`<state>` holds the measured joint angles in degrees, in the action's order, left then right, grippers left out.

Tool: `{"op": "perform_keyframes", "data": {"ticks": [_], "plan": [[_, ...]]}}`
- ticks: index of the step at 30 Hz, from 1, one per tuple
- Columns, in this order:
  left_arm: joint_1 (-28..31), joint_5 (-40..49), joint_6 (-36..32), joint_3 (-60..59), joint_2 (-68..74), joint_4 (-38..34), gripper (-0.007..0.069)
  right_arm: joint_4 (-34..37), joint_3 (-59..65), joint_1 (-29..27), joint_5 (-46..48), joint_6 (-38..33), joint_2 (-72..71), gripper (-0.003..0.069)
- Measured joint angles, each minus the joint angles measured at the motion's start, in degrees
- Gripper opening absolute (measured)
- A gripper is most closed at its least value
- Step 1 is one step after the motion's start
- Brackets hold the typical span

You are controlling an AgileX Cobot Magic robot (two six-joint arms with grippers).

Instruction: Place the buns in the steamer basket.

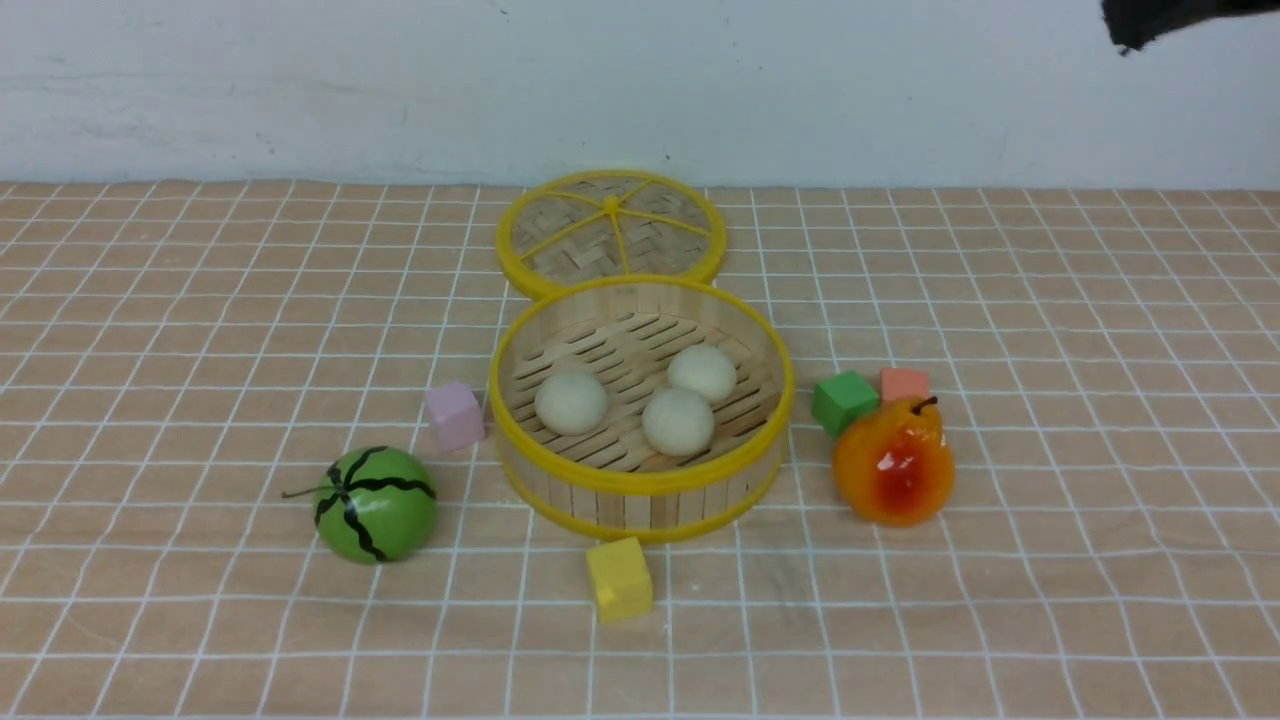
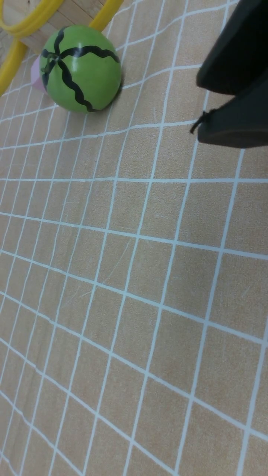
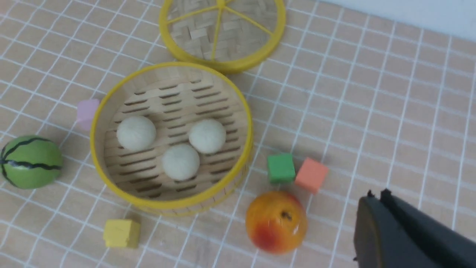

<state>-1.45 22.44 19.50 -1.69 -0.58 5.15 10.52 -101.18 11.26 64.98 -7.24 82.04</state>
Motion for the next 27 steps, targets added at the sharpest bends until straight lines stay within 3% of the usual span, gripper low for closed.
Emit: {"op": "perform_keyframes", "data": {"ticks": [15,20,27], "plan": [[0.0,0.0,0.0,0.0,0.0,0.0,0.0148,2.01,60.23,-3.82,-36.41,-0.47,-47.21,-0.002],[0.0,0.0,0.0,0.0,0.0,0.0,0.0155,1.8,73.32,-3.82,-41.28,-0.47,-63.72,-0.0019],[0.0,0.0,0.0,0.0,0.0,0.0,0.0155,1.8,82.4,-3.82,-41.53,-0.47,-79.39,-0.0014]]}}
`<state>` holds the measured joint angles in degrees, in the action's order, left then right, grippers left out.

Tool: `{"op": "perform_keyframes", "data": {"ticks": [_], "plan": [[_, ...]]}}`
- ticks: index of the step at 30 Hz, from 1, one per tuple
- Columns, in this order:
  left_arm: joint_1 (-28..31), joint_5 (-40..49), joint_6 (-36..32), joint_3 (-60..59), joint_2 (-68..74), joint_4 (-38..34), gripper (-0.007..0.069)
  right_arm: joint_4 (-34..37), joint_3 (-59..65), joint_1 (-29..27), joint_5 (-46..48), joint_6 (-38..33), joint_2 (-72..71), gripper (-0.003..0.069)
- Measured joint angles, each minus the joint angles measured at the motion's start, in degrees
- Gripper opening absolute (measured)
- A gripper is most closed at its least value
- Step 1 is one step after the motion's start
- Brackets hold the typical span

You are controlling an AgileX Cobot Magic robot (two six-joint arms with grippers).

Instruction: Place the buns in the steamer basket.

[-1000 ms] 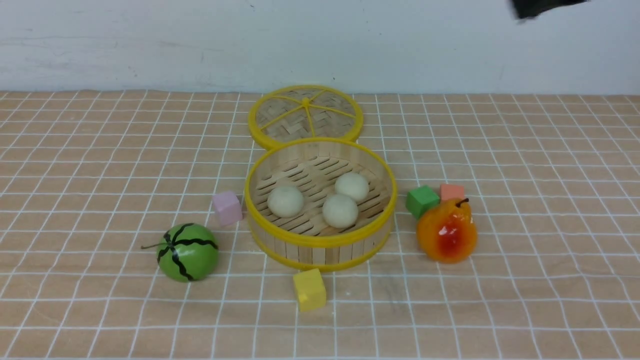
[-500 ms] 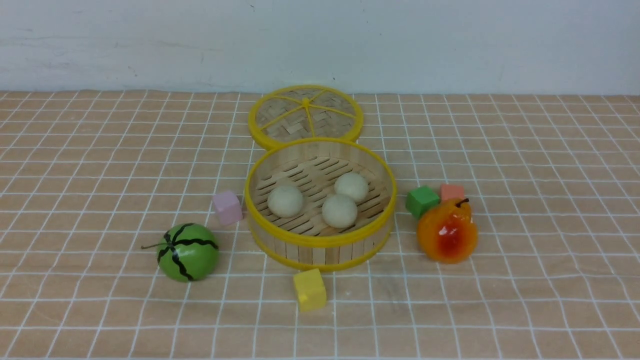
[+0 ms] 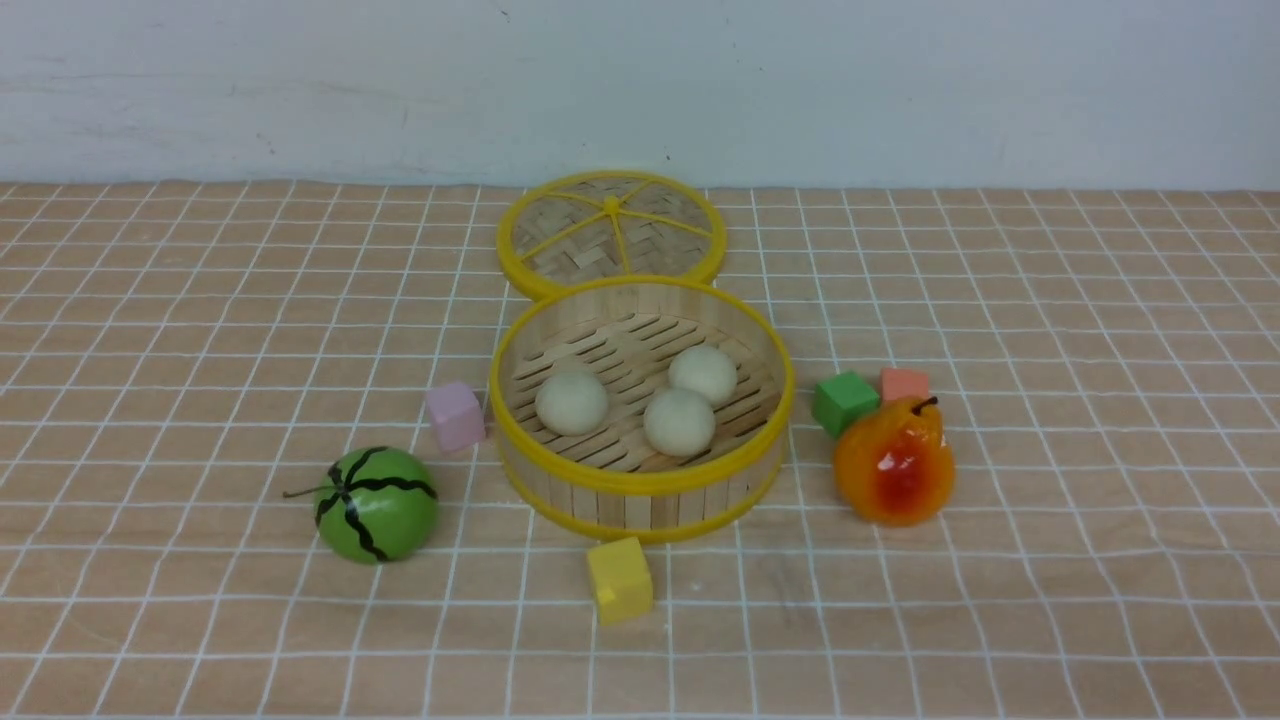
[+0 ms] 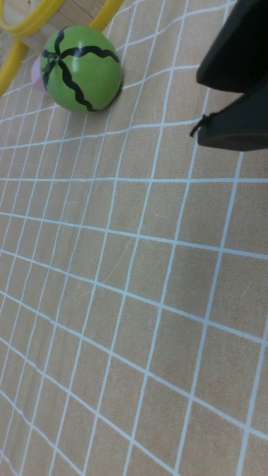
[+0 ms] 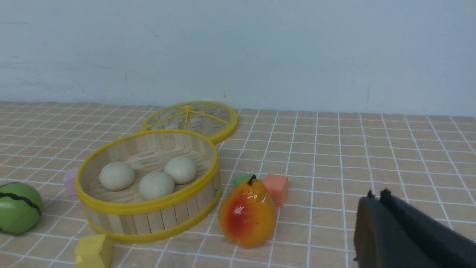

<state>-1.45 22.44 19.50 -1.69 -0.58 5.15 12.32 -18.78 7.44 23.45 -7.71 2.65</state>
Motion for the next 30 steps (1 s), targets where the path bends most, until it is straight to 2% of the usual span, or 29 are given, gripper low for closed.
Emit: {"op": "perform_keyframes", "data": {"ticks": [12,18,22,26,30], "plan": [[0.0,0.0,0.0,0.0,0.0,0.0,0.0165,-2.17,7.21,-0.93,0.15,0.0,-3.36,-0.0003],[0.0,0.0,0.0,0.0,0.0,0.0,0.0175,-8.73,7.77,-10.96,3.65,0.64,-3.36,0.0001],[0.0,0.0,0.0,0.0,0.0,0.0,0.0181,-12.88,12.14,-15.74,5.94,1.16,-3.36,0.0002],[0.0,0.0,0.0,0.0,0.0,0.0,0.0183,-14.19,18.7,-18.64,3.59,3.29,-3.36,0.0004],[0.0,-0.06,0.0,0.0,0.0,0.0,0.0188,-14.77,19.4,-18.88,0.53,6.12,-3.36,0.0011]]}}
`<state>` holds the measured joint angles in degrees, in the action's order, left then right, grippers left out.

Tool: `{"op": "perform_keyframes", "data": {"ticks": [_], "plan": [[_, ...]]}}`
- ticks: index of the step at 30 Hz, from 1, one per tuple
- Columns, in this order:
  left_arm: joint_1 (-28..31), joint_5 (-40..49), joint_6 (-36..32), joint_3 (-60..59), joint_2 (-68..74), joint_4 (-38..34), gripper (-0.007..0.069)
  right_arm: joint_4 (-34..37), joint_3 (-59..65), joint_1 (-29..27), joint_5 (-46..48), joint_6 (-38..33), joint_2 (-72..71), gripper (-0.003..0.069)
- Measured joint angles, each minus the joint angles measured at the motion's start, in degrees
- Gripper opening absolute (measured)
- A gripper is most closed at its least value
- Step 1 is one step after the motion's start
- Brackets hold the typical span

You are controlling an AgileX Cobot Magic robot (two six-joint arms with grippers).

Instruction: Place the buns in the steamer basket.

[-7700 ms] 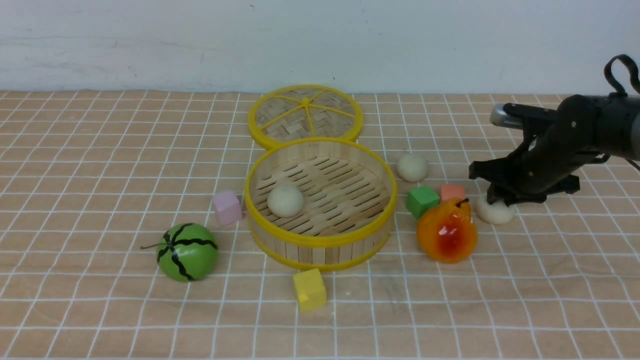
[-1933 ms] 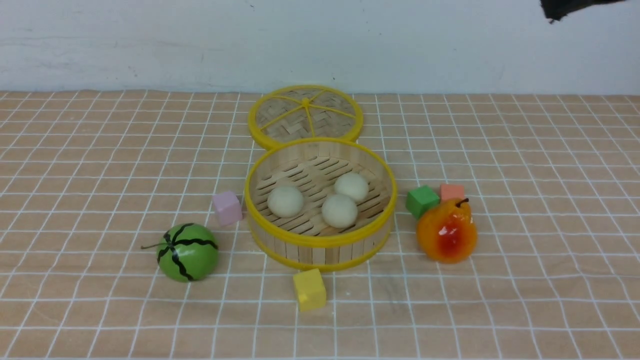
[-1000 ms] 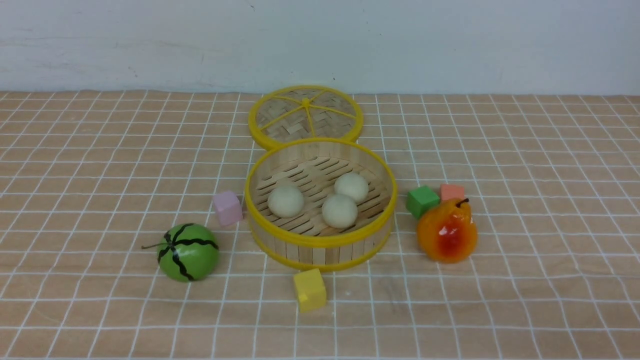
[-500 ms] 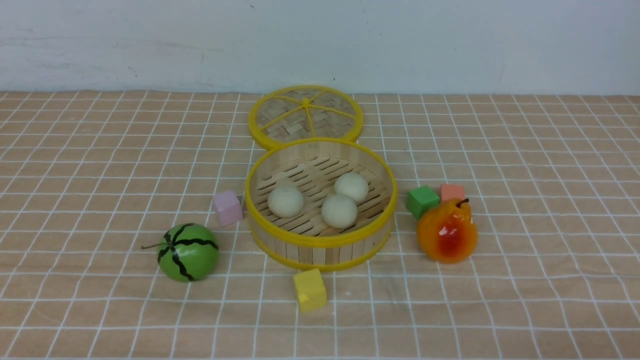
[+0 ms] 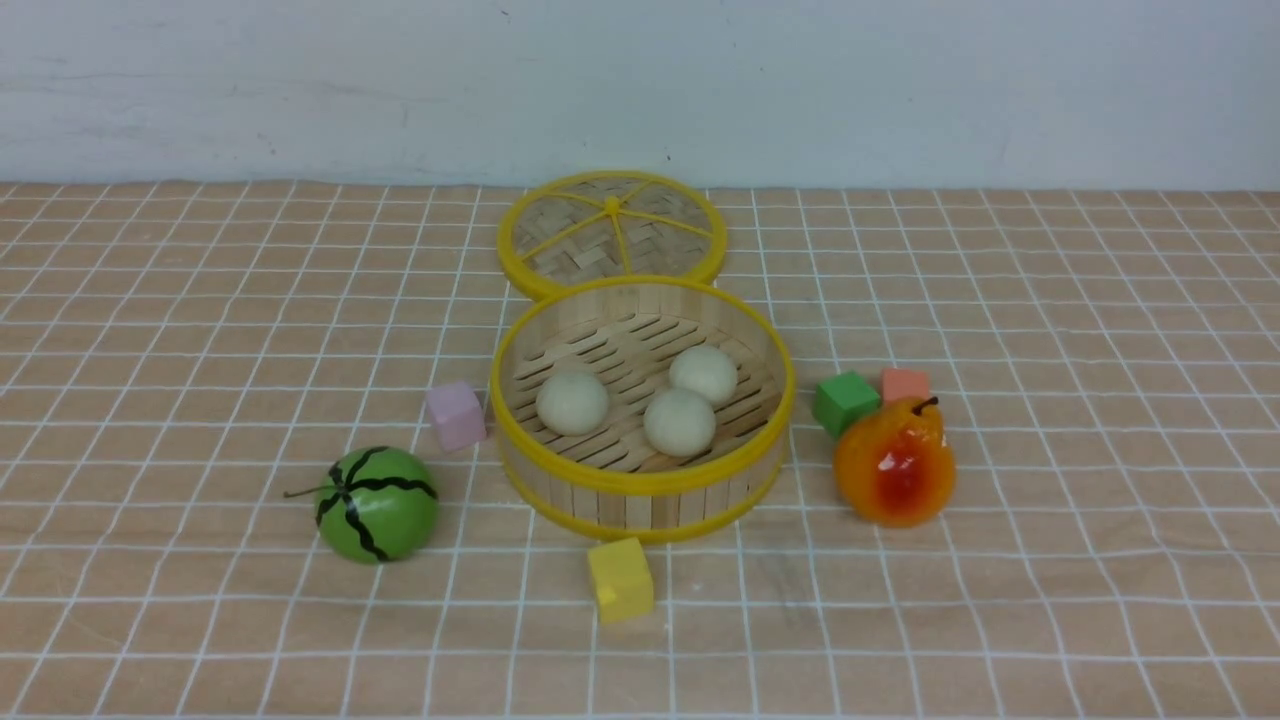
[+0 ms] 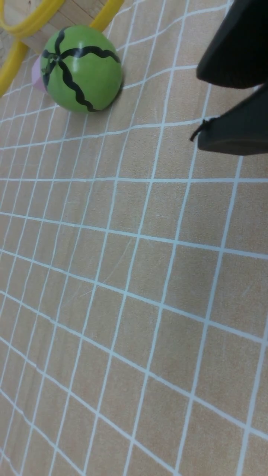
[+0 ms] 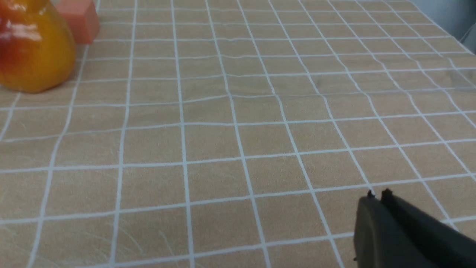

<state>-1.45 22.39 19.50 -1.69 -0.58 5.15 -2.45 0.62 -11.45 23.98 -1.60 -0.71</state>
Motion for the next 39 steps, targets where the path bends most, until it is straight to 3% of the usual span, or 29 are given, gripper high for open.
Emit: {"op": "perform_keyframes", "data": {"ticks": [39], "plan": [[0.0,0.0,0.0,0.0,0.0,0.0,0.0234,-1.1,0.13,0.06,-0.49,0.79,0.0,0.005]]}}
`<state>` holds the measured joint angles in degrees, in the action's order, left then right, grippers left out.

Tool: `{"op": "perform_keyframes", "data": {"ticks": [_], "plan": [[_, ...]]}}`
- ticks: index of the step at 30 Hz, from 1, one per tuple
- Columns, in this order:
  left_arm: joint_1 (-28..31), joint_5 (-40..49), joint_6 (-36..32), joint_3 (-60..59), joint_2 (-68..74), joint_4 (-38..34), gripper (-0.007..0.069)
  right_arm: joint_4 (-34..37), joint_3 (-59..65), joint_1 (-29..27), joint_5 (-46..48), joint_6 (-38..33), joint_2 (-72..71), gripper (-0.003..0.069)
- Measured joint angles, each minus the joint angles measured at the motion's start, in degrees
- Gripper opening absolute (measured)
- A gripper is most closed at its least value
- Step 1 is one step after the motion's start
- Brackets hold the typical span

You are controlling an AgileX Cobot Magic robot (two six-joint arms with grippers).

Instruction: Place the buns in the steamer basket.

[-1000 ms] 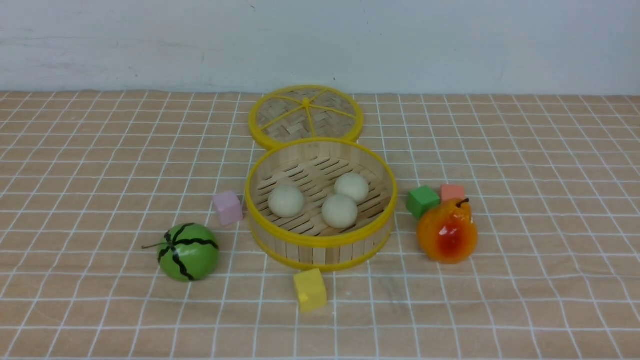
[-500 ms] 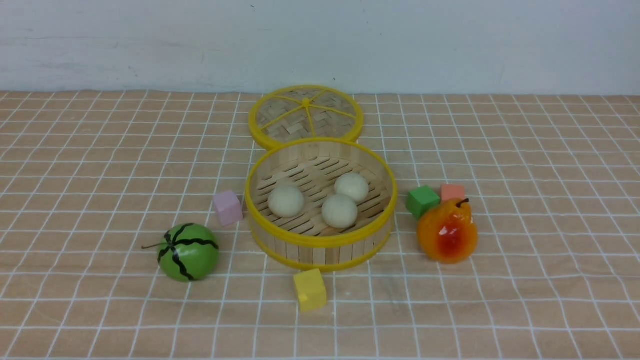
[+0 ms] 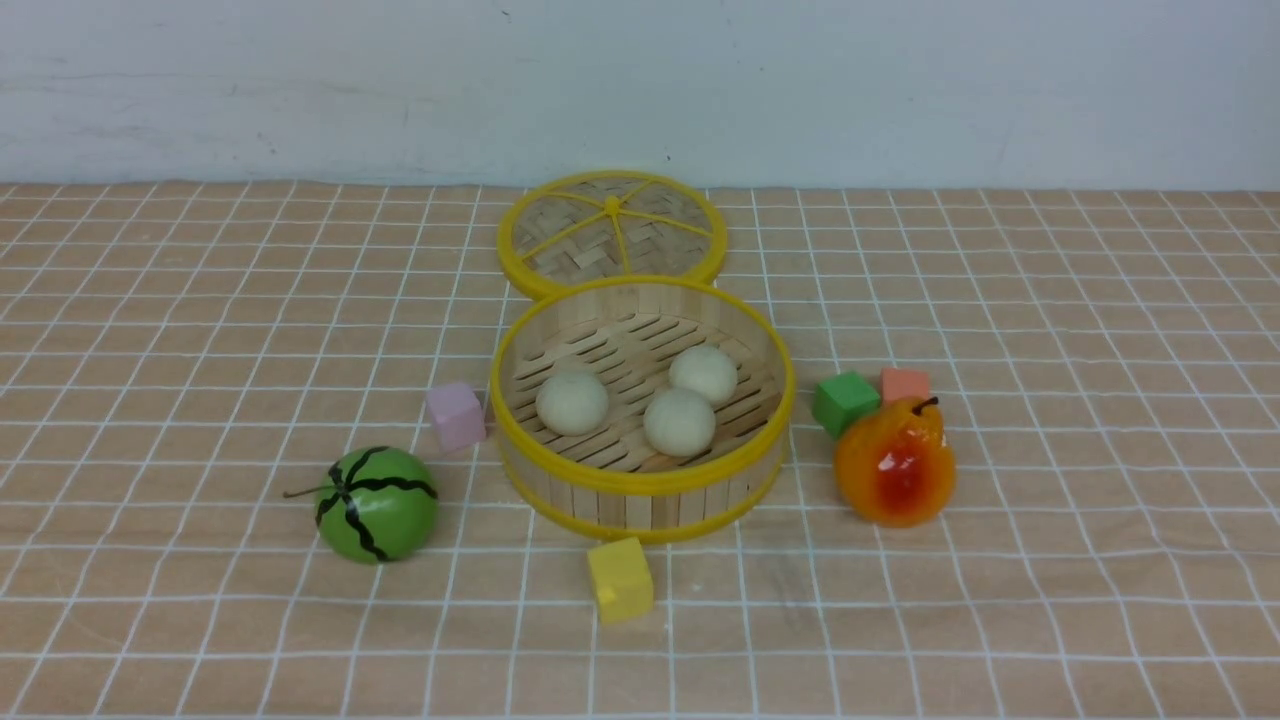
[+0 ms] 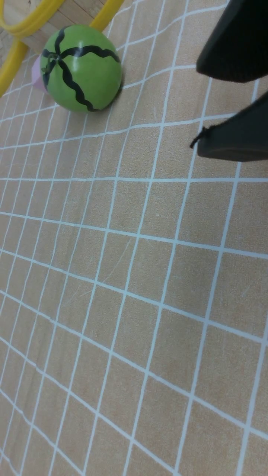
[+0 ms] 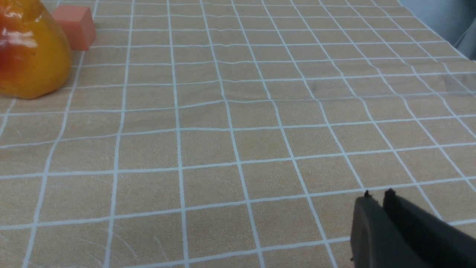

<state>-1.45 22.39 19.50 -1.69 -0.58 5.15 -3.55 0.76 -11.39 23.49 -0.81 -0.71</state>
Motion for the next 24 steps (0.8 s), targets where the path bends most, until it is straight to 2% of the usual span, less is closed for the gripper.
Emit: {"op": "perform_keyframes", "data": {"ticks": [24], "plan": [[0.0,0.0,0.0,0.0,0.0,0.0,0.0237,0.0,0.0,0.0,-0.05,0.05,0.0,0.0076]]}}
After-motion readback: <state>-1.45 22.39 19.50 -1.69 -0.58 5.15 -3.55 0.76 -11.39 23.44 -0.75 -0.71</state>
